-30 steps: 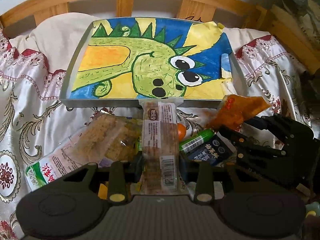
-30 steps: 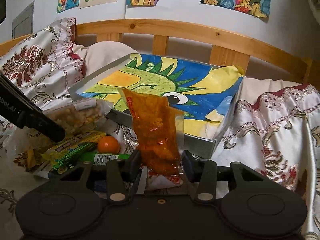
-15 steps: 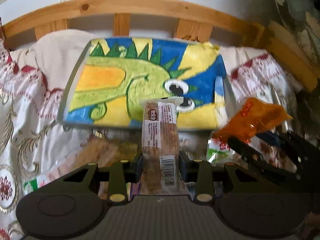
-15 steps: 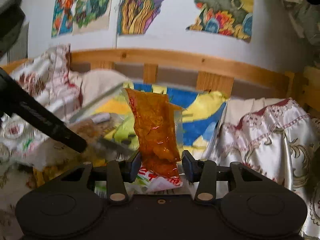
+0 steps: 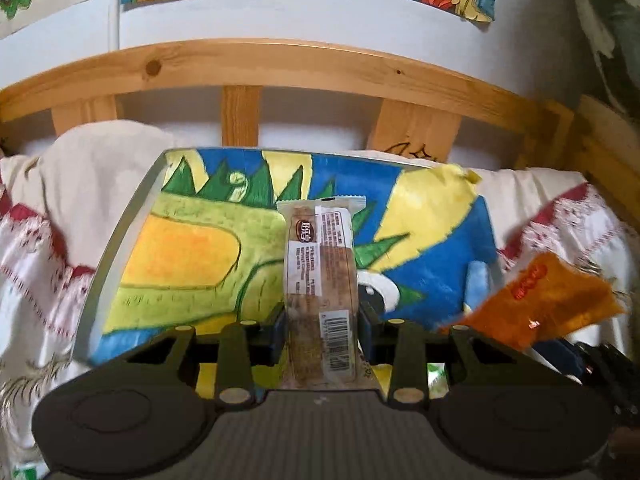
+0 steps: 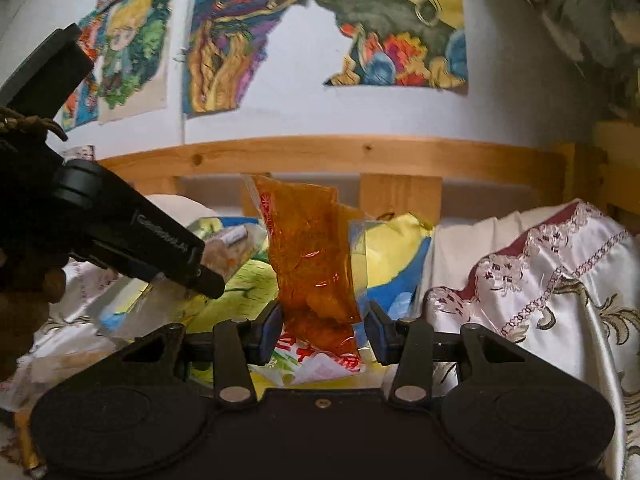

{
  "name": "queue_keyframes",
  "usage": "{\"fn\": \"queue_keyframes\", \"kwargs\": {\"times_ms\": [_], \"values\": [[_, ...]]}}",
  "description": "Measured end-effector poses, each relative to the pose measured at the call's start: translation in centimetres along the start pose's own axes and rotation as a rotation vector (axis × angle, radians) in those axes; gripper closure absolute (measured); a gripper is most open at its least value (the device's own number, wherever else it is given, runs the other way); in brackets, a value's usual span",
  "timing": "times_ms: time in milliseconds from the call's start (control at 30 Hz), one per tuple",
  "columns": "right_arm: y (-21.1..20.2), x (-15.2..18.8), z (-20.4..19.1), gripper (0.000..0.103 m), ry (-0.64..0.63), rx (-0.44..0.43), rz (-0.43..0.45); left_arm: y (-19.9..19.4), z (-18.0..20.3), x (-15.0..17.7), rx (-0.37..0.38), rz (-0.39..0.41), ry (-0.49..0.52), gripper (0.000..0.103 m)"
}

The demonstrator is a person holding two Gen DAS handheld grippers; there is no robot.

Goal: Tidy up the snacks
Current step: 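Lift the jelly bag with the right tool while the left tool lifts the bread bar, then release the jelly bag into the tray with the right tool while the left releases the bread bar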

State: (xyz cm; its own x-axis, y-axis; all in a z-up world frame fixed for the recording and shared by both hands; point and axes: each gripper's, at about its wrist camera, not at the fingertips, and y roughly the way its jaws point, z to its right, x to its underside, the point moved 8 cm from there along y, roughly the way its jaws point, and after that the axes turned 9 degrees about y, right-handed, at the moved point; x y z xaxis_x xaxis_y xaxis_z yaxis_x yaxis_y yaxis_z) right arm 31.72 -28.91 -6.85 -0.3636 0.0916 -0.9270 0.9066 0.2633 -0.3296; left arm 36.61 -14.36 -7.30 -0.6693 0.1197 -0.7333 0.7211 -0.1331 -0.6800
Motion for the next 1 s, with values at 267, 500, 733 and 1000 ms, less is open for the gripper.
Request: {"fn": "queue_keyframes", "kwargs": {"times_ms": [267,500,733,1000], "values": [[1.8,1.4,1.2,0.055,0.042,0.003,-0.080,3.9,0.2,0.3,0.009,-0.015,-0.034,0.063],[2.7,2.5,1.3,0.054,0.052,0.013,-0.139,5.4,0.1,1.7,0.009,-0.038,-0.048,0.062],[2.6,2.4,1.5,0.046,0.061,0.017,-0.137,5.3,-0.1,1.7,0.007,-0.037,-0.063,0.056],[1.2,1.3,0.6,0.017,0.065,-0.008,-0.078,2.5,-1.0,1.0,-0.040,0.026,-0.076,0.018]]}}
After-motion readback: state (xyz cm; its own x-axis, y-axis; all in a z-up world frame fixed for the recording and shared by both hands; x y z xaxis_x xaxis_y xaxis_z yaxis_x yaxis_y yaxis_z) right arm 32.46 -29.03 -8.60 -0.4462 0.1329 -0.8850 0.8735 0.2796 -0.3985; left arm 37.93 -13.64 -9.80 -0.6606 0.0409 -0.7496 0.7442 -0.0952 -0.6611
